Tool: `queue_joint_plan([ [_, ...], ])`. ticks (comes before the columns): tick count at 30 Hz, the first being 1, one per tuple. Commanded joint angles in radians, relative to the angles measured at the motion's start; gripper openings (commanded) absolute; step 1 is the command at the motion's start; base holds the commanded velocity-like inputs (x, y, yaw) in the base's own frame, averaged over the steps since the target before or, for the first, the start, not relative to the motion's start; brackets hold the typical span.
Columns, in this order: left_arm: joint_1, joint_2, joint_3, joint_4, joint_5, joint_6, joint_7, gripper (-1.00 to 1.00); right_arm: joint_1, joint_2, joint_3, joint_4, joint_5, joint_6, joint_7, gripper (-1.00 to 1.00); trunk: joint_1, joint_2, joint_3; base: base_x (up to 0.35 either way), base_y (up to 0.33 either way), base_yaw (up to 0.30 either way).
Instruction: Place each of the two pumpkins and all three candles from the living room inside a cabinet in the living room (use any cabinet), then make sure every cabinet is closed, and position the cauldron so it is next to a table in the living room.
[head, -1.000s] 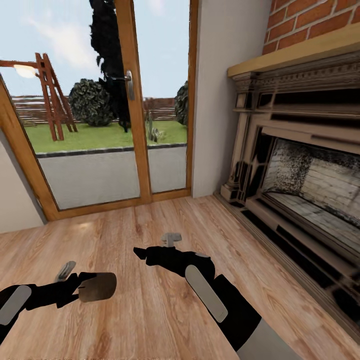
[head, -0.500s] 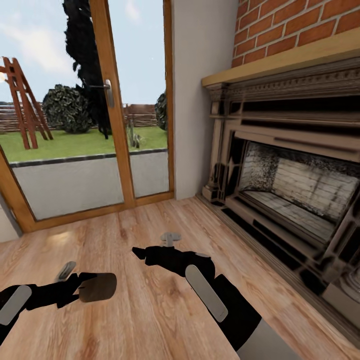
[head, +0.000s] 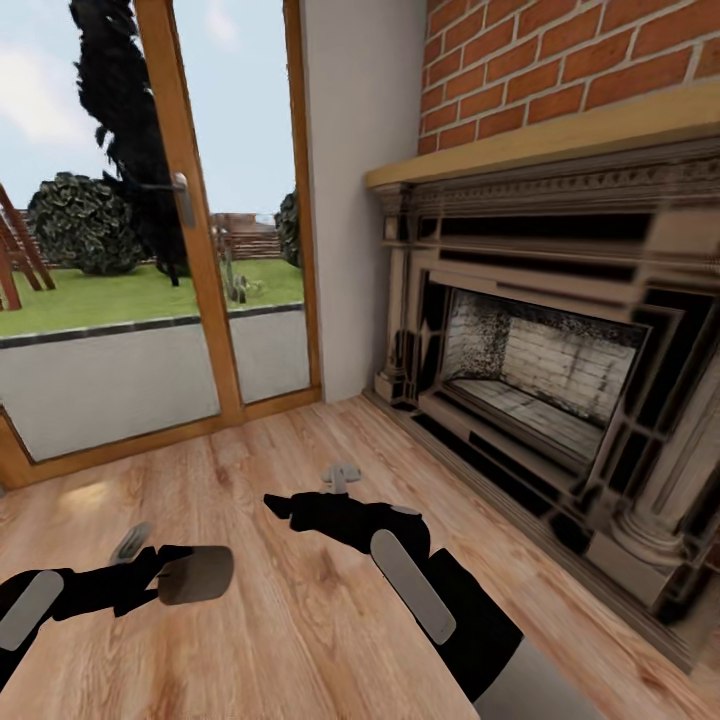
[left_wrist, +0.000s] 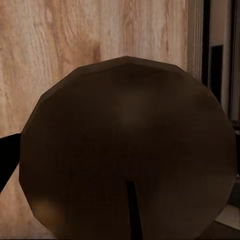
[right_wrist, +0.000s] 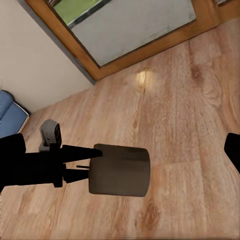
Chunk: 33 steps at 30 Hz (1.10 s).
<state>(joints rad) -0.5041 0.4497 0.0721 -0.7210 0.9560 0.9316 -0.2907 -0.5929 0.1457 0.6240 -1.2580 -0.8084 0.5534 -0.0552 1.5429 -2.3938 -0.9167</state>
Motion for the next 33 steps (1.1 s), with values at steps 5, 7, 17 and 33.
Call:
queue_joint_plan([
  [5, -0.001, -0.001, 0.003, 0.0, 0.0, 0.006, -0.007, -1.0, -0.001, 0.0, 0.002, 0.0, -0.007, 0.002, -0.006, 1.0, -0.02, 0.035, 0.015, -0.332, 0.074, -0.008],
  [7, -0.001, -0.001, 0.003, 0.0, 0.0, 0.006, -0.007, -1.0, -0.001, 0.0, 0.002, 0.0, -0.007, 0.002, -0.006, 1.0, -0.028, 0.049, 0.021, -0.332, 0.077, 0.0],
  [17, -0.001, -0.002, 0.002, 0.0, 0.0, 0.006, -0.007, -1.0, -0.001, 0.0, 0.002, 0.001, -0.008, 0.002, -0.005, 1.0, -0.066, 0.119, 0.053, -0.332, 0.077, -0.003],
  [33, -0.001, -0.002, 0.003, 0.0, 0.003, 0.006, -0.007, -1.0, -0.001, 0.0, 0.002, 0.002, -0.008, 0.002, -0.005, 1.0, -0.07, 0.126, 0.068, -0.089, 0.007, -0.218],
])
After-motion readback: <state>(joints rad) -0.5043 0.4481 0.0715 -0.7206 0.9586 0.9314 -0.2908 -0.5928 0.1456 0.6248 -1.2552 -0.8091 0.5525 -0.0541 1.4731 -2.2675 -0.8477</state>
